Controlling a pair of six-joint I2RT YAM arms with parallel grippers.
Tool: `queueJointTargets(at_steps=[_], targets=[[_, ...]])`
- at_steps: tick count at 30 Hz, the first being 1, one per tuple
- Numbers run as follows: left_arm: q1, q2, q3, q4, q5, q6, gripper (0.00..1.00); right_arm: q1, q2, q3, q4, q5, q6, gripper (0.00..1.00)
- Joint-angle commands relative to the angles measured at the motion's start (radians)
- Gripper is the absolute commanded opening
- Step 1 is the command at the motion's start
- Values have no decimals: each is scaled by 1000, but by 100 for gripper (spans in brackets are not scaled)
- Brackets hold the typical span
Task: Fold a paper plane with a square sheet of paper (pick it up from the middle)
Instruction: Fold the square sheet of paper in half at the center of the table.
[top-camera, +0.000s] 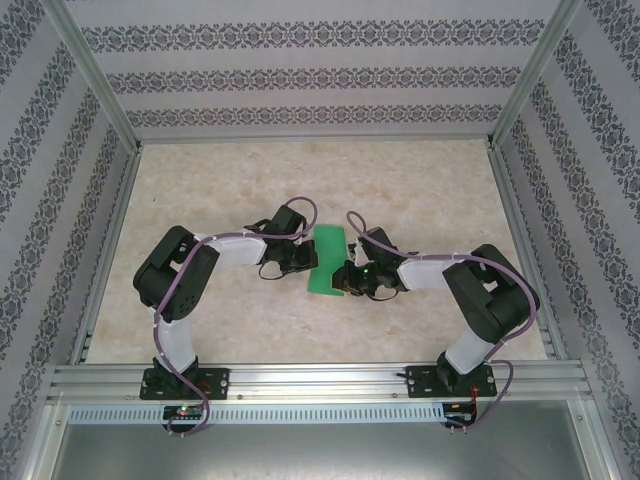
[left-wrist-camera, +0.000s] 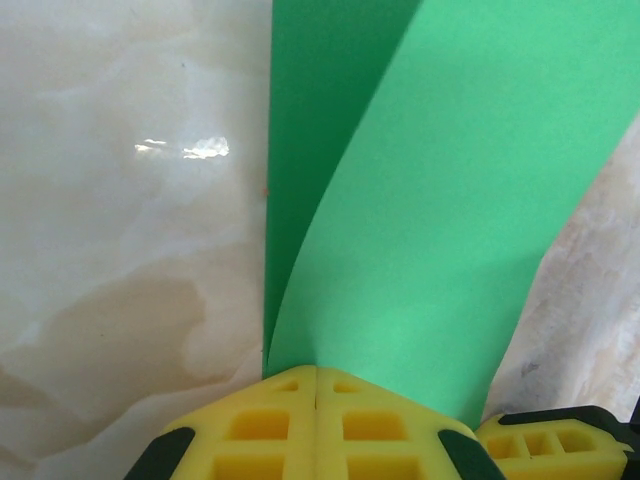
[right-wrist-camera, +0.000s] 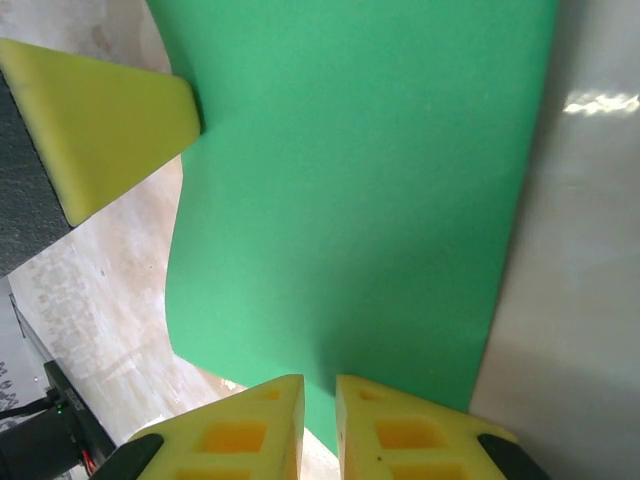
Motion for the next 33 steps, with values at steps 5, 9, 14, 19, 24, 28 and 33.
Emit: queueJointTargets(at_steps=[5,9,14,19,24,28,33], targets=[[-15,14,-13,-73,-30,17,0,13,-85,35,-130,54,-25,18],[-15,18,-7,-81,-31,23,0,17,-116,35,-93,47,10,19],[-15,26,-1,-85,-30,26,0,31,-90,56,-61,28,26,19],[-15,26,0,-87,-32,27,0,26,-63,17,-81,63,-5,19],[-15,27,2,-90,-30,29,0,23,-8,-50,-16,42,5,19],[-15,26,1,-94,-30,28,0,17,-16,-50,-36,52,4,18],[-15,26,2,-98,-30,33,0,-12,-136,31,-123,76,-22,18]])
